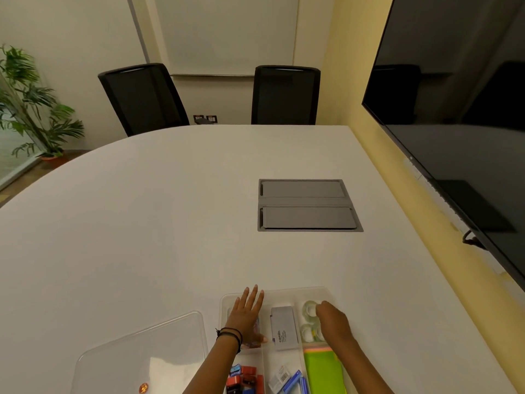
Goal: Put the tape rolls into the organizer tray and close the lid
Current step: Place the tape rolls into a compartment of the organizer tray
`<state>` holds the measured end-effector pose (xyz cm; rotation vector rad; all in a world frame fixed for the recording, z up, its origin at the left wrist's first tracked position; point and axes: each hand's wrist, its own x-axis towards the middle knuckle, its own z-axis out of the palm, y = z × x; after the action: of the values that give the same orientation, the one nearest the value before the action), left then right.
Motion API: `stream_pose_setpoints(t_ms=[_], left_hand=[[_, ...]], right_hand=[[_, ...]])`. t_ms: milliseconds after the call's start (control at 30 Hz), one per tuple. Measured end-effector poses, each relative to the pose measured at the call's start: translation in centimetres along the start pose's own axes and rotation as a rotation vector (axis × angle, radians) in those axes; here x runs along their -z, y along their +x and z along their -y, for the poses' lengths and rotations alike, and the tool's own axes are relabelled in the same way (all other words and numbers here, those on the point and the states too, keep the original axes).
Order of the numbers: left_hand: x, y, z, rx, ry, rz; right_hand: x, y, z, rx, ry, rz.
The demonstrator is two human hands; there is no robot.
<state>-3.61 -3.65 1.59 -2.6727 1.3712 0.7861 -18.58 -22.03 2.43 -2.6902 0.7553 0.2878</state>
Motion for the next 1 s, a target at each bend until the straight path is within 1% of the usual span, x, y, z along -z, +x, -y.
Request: stream_pose_setpoints(t_ms=[133, 233, 333, 400, 433, 533, 567, 600, 633, 667, 767, 833, 900, 1000], left_hand=[[0.1, -0.1, -0.2, 0.0, 0.006, 0.005], [0.1, -0.2, -0.2, 0.004, 0.009, 0.004], [0.1, -0.1, -0.3, 0.006, 0.011, 0.003], [0.1, -0.1, -0.2, 0.007, 0.011, 0.002], [0.1, -0.1, -0.2, 0.008, 0.011, 0.0], [0.0, 0.0, -0.2, 0.005, 0.012, -0.003], [0.0, 0.0, -0.2, 0.004, 0.015, -0.003], [0.0, 0.0, -0.2, 0.002, 0.019, -0.004], [-0.1, 0.0, -0.1, 0.001, 0.021, -0.004], [-0.1, 0.1, -0.1, 0.001, 0.019, -0.005], [-0.3, 0.1, 0.0, 0.002, 0.013, -0.007], [-0.3, 0.1, 0.0, 0.002, 0.013, -0.008], [-0.4, 0.1, 0.0, 0.003, 0.014, -0.008], [-0.5, 0.2, 0.1, 0.004, 0.013, -0.012]], right_hand=[[0.1, -0.6, 0.1, 0.025, -0.077, 0.098], [0.7, -1.1, 0.9, 0.021, -0.099, 0.101], [0.4, -0.9, 0.6, 0.048, -0.118, -0.042], [0.1, -0.7, 0.6, 0.038, -0.115, 0.063], [-0.1, -0.6, 0.5, 0.035, -0.122, 0.075], [-0.1, -0.5, 0.7, 0.068, -0.121, -0.027], [0.2, -0.6, 1.0, 0.103, -0.167, 0.037], [0.4, -0.4, 1.1, 0.087, -0.203, 0.024], [0.4, -0.1, 1.2, 0.083, -0.198, -0.047], [0.3, 0.1, 1.2, 0.086, -0.199, -0.082], [0.9, 0.1, 1.8, 0.067, -0.178, 0.077], [-0.2, 0.5, 1.3, 0.078, -0.127, 0.067], [-0.7, 0.5, 1.4, -0.014, -0.069, 0.105], [-0.7, 0.1, 1.6, -0.102, -0.02, 0.086]])
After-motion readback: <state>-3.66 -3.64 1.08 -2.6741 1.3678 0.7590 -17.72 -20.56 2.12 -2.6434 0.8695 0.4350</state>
